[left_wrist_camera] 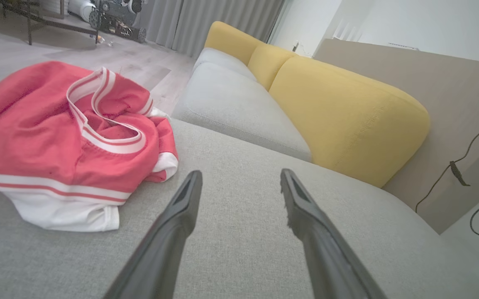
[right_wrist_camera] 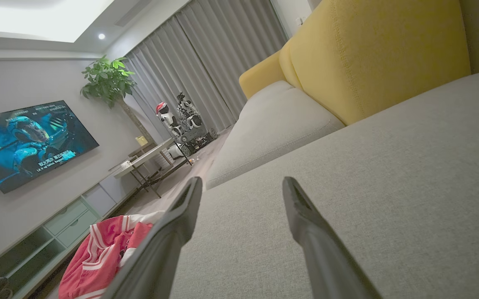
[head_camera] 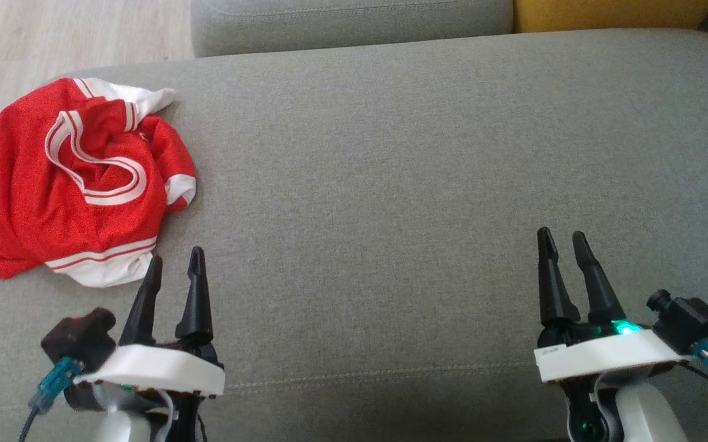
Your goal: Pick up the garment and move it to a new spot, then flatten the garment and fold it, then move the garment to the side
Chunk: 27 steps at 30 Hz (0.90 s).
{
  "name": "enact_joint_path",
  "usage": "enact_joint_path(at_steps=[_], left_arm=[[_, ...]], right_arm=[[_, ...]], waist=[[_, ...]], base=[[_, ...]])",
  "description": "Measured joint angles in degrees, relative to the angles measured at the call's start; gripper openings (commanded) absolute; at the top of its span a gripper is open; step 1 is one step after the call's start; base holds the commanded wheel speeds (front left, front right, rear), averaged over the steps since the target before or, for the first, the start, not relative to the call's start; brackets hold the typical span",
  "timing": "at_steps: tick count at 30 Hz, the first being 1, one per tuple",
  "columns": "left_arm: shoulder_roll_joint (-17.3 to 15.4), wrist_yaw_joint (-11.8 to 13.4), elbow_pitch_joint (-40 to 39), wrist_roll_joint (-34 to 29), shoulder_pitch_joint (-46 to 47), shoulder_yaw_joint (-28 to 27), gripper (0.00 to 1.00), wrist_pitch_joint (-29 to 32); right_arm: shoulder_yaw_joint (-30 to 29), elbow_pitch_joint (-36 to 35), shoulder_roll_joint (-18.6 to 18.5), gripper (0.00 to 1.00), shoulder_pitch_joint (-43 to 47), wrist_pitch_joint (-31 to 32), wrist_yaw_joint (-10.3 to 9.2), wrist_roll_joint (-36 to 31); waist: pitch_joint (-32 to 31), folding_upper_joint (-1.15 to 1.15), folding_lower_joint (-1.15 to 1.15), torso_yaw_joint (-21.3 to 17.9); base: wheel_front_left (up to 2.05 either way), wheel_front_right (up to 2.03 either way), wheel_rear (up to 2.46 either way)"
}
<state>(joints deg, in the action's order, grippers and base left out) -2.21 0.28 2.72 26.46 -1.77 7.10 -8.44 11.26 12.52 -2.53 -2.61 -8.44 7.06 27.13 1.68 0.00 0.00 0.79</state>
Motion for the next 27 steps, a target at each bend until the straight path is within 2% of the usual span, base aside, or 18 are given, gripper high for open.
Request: enact_joint_path(at_steps=[27], left_arm=[[-0.2,2.8,-4.9,-18.2,0.0,1.5,1.0,-4.8]], right_arm=[[-0.6,-2.5,-0.1,1.0,-1.0,-4.5,0.0,-18.0]], waist=[[0.4,0.0,0.0,0.0]], base=[[0.0,0.0,0.0]])
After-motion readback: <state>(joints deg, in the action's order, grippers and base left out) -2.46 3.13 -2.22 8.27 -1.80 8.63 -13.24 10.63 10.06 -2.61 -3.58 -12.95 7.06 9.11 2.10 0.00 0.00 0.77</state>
